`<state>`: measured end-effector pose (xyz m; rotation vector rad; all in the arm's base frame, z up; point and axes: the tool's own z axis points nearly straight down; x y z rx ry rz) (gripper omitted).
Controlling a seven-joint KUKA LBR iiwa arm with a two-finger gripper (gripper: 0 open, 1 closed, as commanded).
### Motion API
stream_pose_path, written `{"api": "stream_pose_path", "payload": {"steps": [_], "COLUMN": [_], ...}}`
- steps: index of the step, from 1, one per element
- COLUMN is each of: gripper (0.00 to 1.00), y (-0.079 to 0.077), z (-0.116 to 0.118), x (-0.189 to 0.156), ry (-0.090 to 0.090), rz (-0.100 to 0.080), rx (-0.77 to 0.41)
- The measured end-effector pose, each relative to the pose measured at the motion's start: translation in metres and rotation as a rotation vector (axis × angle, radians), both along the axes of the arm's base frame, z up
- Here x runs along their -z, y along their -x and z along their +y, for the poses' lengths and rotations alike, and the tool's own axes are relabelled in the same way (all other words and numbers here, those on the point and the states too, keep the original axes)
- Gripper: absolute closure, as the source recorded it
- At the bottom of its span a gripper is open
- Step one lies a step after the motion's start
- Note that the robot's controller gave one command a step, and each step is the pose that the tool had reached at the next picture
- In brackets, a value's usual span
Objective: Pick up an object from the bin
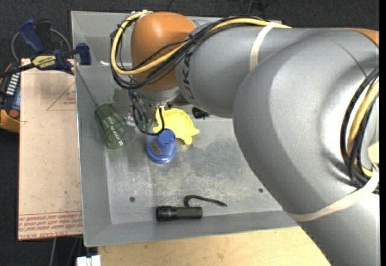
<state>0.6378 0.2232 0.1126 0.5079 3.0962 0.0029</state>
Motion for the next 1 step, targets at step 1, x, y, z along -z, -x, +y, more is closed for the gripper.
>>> {"api": "stream_pose_path", "payload": {"steps": [1], "gripper": [1.0], "y": [0.0001], "z": [-0.0003], "x": [-0.0097], "ry": [0.0], "rz": [0.001], "rx": [0.0]}}
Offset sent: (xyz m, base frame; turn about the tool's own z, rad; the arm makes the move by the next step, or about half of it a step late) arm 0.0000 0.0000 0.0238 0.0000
